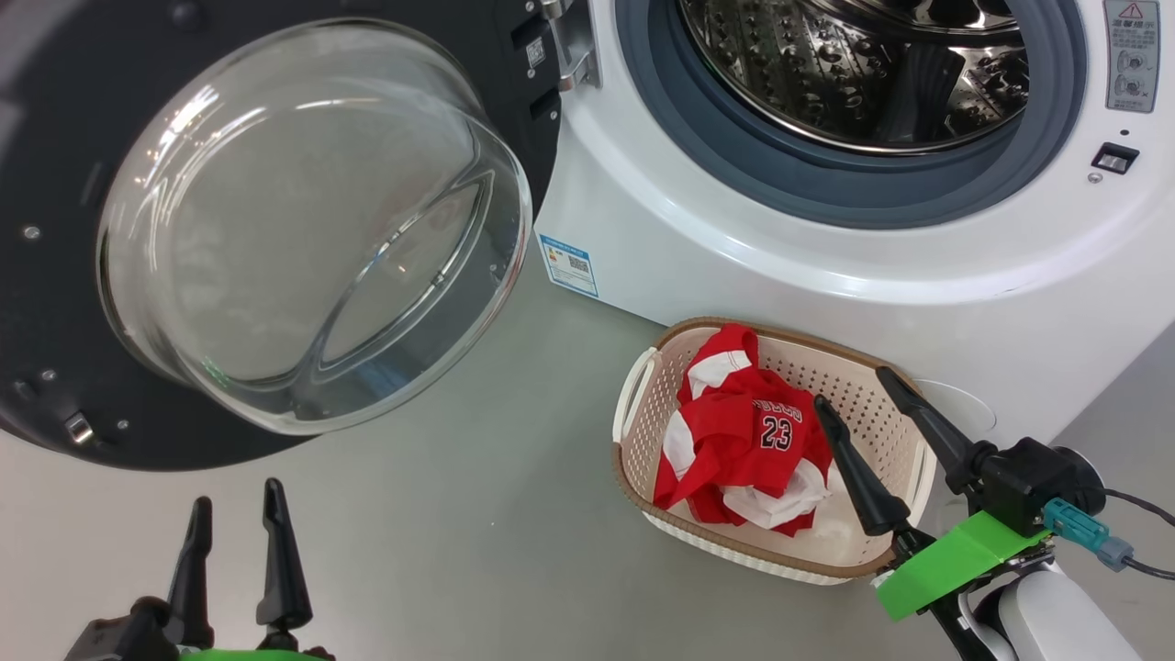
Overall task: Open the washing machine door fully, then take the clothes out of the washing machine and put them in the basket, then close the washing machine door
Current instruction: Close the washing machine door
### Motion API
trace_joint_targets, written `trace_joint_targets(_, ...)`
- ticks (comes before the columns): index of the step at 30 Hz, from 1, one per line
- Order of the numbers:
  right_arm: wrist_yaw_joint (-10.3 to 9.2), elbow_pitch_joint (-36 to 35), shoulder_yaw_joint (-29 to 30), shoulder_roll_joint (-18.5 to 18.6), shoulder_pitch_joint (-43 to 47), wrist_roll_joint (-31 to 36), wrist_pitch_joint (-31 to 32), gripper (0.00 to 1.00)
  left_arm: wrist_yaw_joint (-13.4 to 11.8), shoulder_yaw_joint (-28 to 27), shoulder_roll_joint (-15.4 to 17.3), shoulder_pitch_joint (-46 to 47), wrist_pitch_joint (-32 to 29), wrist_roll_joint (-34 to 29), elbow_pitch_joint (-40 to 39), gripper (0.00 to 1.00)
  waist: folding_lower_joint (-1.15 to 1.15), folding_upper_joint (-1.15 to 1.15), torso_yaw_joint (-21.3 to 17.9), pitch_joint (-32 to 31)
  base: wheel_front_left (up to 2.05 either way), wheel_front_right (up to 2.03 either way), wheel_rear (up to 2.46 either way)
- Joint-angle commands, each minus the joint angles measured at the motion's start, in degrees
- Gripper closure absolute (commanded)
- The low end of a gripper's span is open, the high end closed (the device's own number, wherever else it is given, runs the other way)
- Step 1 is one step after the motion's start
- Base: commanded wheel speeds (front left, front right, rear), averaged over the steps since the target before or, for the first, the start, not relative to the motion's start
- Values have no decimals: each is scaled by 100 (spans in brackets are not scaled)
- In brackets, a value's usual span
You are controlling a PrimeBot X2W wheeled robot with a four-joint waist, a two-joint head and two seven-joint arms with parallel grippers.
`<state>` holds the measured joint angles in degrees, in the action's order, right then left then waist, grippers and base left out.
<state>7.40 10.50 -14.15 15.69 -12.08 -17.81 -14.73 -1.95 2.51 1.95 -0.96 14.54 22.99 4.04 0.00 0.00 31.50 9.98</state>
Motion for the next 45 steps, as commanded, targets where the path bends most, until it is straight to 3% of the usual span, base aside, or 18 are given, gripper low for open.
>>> trace_joint_targets(1, 9, -122, -136, 16, -145, -47, -27, 0, -49, -165, 93, 35, 46, 45, -161, 0, 0, 0, 0, 8, 0, 0, 0)
trace_joint_targets(7, 9, -115, -124, 5, -152, -56, -27, 0, -25, -157, 93, 93, 46, 174, -252, 0, 0, 0, -23, 19, 0, 0, 0)
trace_joint_targets(8, 9, -115, -119, 1, -147, -57, -27, 0, -3, -148, 93, 118, 46, 214, -270, 21, 0, 0, -23, 16, 0, 0, 0)
trace_joint_targets(9, 9, -115, -113, -5, -141, -57, -27, 0, 22, -142, 93, 154, 46, 258, -294, 61, 0, 0, -24, 15, 0, 0, 0)
trace_joint_targets(10, 9, -116, -108, -10, -135, -55, -27, 0, 49, -136, 93, 198, 46, 287, -321, 85, 0, 0, -25, 13, 0, 0, 0)
trace_joint_targets(11, 9, -116, -101, -16, -127, -54, -27, 0, 80, -137, 93, 252, 46, 304, -364, 100, 0, 0, -23, 10, 0, 0, 0)
trace_joint_targets(18, 9, -125, -67, -52, -90, -37, -27, 0, 331, -407, 93, 716, 46, 407, -947, 100, 0, 0, -24, 20, 0, 0, 0)
trace_joint_targets(25, 9, -135, -31, -75, -55, -24, -27, 0, 767, -1516, 157, 1670, 46, 373, -1998, 100, 0, 0, -40, 25, 0, 0, 0)
trace_joint_targets(28, 9, -134, -8, -93, -24, -20, -27, 0, 877, -1936, 472, 2253, 46, 737, -1912, 100, 0, 0, -32, 19, 0, 0, 0)
trace_joint_targets(36, 9, -125, -60, -167, -39, -13, -27, 0, 933, -2356, 1571, 3920, -531, 2128, -89, 100, 0, 0, -80, 39, 0, 0, 0)
trace_joint_targets(41, 9, -102, -120, -213, -63, -8, -27, 0, 905, -2589, 2177, 4797, -1200, 2732, 1344, 100, 0, 0, -140, 73, 0, 0, 0)
trace_joint_targets(45, 9, -95, -137, -236, -61, -11, -27, 0, 777, -2654, 2483, 5288, -1953, 3160, 2333, 100, 0, 0, -170, 100, 0, 0, 0)
